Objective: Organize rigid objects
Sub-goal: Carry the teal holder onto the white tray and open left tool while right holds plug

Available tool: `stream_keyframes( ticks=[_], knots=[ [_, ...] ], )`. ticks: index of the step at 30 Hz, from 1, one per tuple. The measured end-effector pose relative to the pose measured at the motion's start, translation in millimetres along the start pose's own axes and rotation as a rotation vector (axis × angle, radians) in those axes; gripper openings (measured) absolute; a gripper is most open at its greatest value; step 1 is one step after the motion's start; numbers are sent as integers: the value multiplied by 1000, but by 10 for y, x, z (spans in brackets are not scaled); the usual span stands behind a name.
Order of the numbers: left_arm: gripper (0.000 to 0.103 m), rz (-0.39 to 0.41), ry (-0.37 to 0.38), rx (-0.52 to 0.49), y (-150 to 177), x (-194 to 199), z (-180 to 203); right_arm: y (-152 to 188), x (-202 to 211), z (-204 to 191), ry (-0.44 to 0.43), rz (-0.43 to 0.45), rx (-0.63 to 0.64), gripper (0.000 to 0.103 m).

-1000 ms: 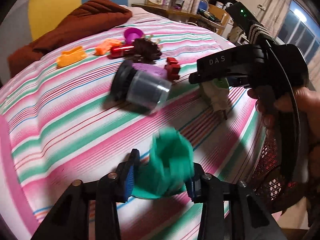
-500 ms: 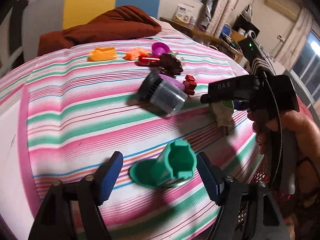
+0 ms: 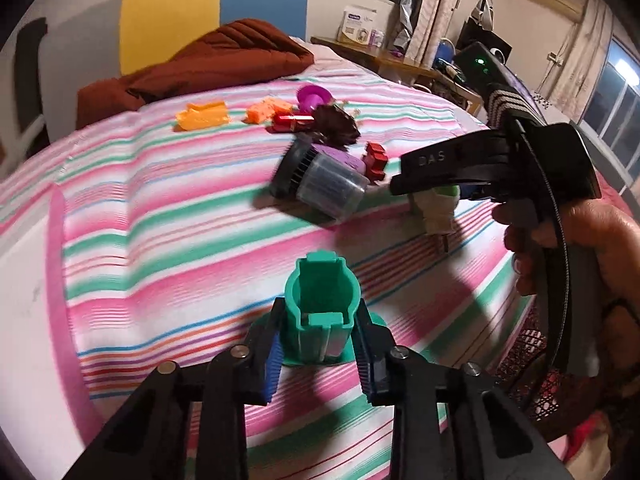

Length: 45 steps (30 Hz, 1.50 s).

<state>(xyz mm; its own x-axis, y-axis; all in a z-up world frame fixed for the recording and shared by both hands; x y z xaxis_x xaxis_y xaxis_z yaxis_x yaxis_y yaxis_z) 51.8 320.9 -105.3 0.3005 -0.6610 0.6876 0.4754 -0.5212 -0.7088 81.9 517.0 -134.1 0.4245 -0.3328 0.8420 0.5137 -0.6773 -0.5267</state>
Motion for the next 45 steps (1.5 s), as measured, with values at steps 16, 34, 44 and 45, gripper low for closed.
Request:
stream_keyframes(
  ticks=[16,34,44,45],
  knots=[
    [31,107,-215,57,-153,503,-685,-98,148,-191,-79,91,25,52],
    [31,132,-401,351,-65,880,-2348,-228,366,-339,-176,214,39,52],
    [31,63,-479,468,-85,690,-3221,-201,374,-406,-164,225,74,52],
    [31,56,-493,470,-109,672,-3290,-202,376,-399,-163,226,70,52]
  ],
)
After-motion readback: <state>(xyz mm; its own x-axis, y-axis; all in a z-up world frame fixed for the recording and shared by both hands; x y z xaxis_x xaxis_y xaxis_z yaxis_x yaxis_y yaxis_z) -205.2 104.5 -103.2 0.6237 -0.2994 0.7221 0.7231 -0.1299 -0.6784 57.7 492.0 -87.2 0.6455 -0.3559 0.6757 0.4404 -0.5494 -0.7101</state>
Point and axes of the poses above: each gripper's, at about its wrist camera, not at the fingertips, and x roughly against the way its jaws point, z to its right, y to its underside, the point moved 7 cm from there along -x, roughly the way its jaws point, and after that the axes turned 8 degrees about z, right-handed, at the moved point
